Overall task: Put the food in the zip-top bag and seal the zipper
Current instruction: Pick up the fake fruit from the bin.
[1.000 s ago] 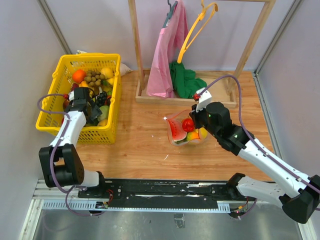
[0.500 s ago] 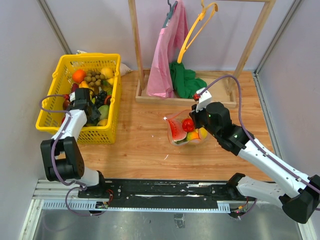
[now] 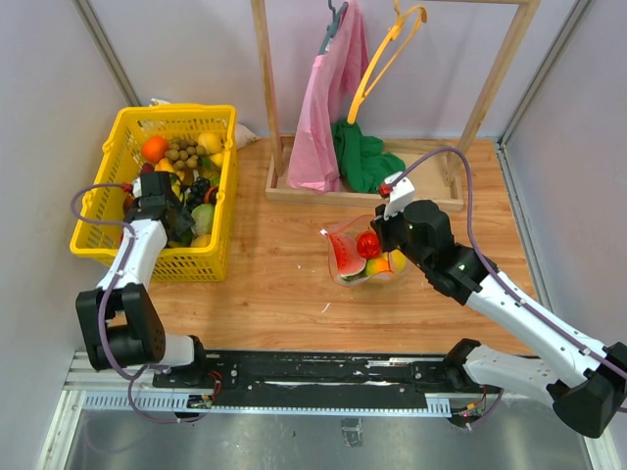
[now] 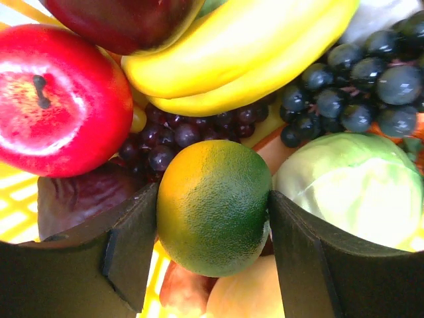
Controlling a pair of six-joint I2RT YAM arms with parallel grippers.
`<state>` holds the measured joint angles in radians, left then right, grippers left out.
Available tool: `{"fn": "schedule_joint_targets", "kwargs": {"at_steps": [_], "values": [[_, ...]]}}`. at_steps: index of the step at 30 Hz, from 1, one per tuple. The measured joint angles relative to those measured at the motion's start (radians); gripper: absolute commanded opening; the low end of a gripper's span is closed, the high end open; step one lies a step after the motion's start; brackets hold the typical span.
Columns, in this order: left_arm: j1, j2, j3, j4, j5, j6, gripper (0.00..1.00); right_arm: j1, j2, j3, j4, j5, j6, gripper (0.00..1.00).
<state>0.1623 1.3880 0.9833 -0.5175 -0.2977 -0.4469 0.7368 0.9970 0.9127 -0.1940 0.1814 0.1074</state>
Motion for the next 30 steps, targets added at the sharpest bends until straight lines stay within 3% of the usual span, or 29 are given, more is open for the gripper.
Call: {"fn": "schedule_joint_targets", "kwargs": {"at_steps": [8,19,30], "values": [[0.000,-0.156,0.041,-0.007,0.085,0.021,0.17,0.000,-0.001,0.000,0.000,-0.003,0.000,0.01],[-0.009,-0.245,0.151,-0.035,0.206,0.050,0.15,0.000,-0.003,0.000,-0.001,-0.006,0.000,0.01],[-0.139,-0.319,0.216,-0.024,0.393,0.080,0.15,0.000,-0.004,0.000,-0.002,-0.006,0.000,0.01]]}}
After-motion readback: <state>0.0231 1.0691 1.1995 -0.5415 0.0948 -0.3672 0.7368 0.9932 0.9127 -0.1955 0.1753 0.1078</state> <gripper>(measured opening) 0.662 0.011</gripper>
